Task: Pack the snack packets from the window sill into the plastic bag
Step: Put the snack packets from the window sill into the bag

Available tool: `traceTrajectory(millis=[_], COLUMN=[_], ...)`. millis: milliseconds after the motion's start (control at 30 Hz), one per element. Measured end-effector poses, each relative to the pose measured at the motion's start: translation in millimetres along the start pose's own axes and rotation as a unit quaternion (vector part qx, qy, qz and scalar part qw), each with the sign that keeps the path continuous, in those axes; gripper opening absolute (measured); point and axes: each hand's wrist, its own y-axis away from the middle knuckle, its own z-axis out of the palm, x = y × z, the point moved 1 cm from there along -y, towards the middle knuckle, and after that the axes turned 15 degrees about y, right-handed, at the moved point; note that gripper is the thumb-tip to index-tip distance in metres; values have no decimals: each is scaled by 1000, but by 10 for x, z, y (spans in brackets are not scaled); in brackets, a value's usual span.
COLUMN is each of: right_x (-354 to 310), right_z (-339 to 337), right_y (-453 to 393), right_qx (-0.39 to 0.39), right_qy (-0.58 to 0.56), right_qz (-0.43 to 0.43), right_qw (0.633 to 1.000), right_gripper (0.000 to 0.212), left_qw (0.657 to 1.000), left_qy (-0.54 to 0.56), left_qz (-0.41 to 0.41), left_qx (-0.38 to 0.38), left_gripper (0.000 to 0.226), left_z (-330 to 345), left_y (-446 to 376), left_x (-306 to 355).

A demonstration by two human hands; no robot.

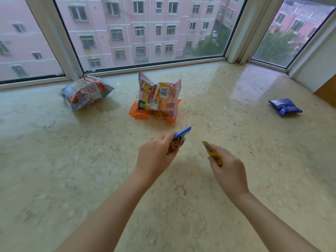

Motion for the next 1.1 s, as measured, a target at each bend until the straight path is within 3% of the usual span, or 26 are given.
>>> traceTrajectory(millis=[167, 333, 600, 933, 1100], right_x=[-680, -1426, -2443, -3333, -3579], right_z=[-409, -1010, -2014, -3154, -3498], right_y=[56, 92, 83, 178, 438], right_qx=[-80, -109, -130, -131, -140], right_qy=[-168, -287, -352, -388, -393], right_qz=[120, 162, 164, 116, 92], right_qw=[975, 938, 912, 905, 904], right_gripper=[38, 45, 41, 47, 49], left_qw=[984, 933, 868, 807, 796], left_qy=[107, 286, 416, 509, 524], left_qz=[-138, -219, -262, -285, -286], left_qx=[-29, -9, 68, 99, 100], left_gripper=[55, 59, 59, 62, 60], left_z=[-902, -1814, -3117, -4378, -4774], left_y=[207, 314, 421, 644, 979], left_x=[218, 228, 431, 1115, 1385])
